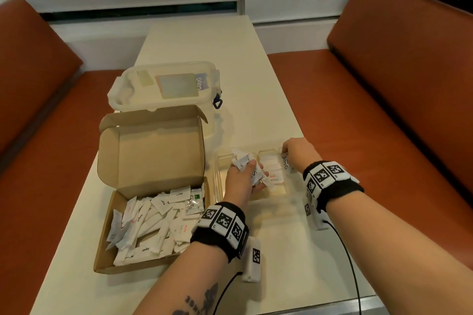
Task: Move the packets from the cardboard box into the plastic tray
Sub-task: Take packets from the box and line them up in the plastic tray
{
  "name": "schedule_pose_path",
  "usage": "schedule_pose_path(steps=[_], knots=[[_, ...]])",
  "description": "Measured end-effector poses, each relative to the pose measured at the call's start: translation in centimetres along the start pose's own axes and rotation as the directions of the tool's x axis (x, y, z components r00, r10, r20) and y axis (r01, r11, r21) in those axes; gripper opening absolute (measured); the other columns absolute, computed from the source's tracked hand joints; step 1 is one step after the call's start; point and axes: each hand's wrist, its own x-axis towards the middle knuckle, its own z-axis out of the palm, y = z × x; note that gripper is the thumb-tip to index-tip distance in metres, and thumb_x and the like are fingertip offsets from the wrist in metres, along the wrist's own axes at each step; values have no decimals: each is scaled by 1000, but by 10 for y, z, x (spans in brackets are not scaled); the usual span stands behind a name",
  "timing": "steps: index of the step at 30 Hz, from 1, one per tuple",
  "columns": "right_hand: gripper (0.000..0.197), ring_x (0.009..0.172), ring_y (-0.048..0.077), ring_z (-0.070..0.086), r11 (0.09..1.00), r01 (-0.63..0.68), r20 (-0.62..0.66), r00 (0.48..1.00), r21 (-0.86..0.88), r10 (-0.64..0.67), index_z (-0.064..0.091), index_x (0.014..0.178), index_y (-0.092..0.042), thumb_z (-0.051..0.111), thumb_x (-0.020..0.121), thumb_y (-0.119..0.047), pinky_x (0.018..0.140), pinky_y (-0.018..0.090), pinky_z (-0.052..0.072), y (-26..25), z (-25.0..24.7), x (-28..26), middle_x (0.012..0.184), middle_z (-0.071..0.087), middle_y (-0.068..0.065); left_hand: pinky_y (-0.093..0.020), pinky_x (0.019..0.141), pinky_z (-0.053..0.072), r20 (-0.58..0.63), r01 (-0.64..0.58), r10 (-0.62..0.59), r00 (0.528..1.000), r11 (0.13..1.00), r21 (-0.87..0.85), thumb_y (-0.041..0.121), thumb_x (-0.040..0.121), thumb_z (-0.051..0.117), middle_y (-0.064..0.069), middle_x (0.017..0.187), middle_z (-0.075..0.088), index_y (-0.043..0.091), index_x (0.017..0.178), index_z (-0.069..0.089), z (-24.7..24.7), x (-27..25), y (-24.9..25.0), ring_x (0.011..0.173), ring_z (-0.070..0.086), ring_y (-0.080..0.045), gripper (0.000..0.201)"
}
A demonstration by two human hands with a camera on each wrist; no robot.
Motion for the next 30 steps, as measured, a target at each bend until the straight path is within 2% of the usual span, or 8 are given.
schedule_pose_path(steps=[4,7,9,13,18,21,26,30], knots=[[28,99,30,63,997,49,44,998,-59,-46,65,106,-1,50,84,9,83,32,50,-2,4,-6,109,65,15,-34,67,54,0,0,0,1000,1000,3,12,98,46,-7,76,65,10,79,61,0,0,0,75,67,-24,25],[28,94,30,63,993,92,11,996,-70,-91,63,101,0,43,85,11,76,30,47,-2,5,-12,105,65,17,-35,68,54,1,-5,5,1000,1000,8,11,98,45,-6,76,64,9,81,60,1,-1,1,72,66,-21,22],[30,98,29,62,991,105,-30,994,-88,-108,63,106,-1,42,87,8,81,31,47,-1,6,-14,108,64,15,-37,70,55,-5,1,-1,1000,1000,10,11,98,45,-7,79,63,8,85,59,2,0,1,71,66,-21,19],[31,107,27,55,971,116,-142,979,-211,-148,63,113,-10,44,92,1,86,33,44,1,5,-15,111,64,9,-40,72,55,-18,25,-25,1000,1000,-6,11,98,46,-9,85,63,6,95,57,3,2,0,77,66,-24,12],[25,110,20,49,896,88,-59,990,-435,-126,64,110,-26,52,91,-16,89,33,35,3,5,-18,108,66,-4,-42,76,55,-16,2,-2,1000,1000,15,11,98,46,-10,84,64,7,88,60,1,3,-2,79,67,-26,17],[24,111,19,47,890,74,-50,993,-450,-108,65,109,-27,51,91,-17,89,34,34,5,7,-20,107,65,-5,-37,70,56,-20,1,-1,1000,1000,19,11,98,46,-9,83,64,5,91,59,0,3,-2,79,67,-25,16],[26,112,19,45,892,74,-45,993,-446,-105,65,109,-28,49,92,-17,88,34,33,6,8,-21,105,66,-5,-40,73,56,-24,9,-9,1000,1000,-4,11,98,46,-10,87,65,5,103,57,1,3,-1,78,67,-25,13],[28,113,20,44,903,73,-48,994,-424,-103,66,109,-28,47,91,-16,86,33,33,6,10,-23,104,67,-5,-40,72,56,-27,15,-15,1000,1000,-8,10,97,47,-12,91,63,6,104,56,1,3,-2,78,68,-26,12]])
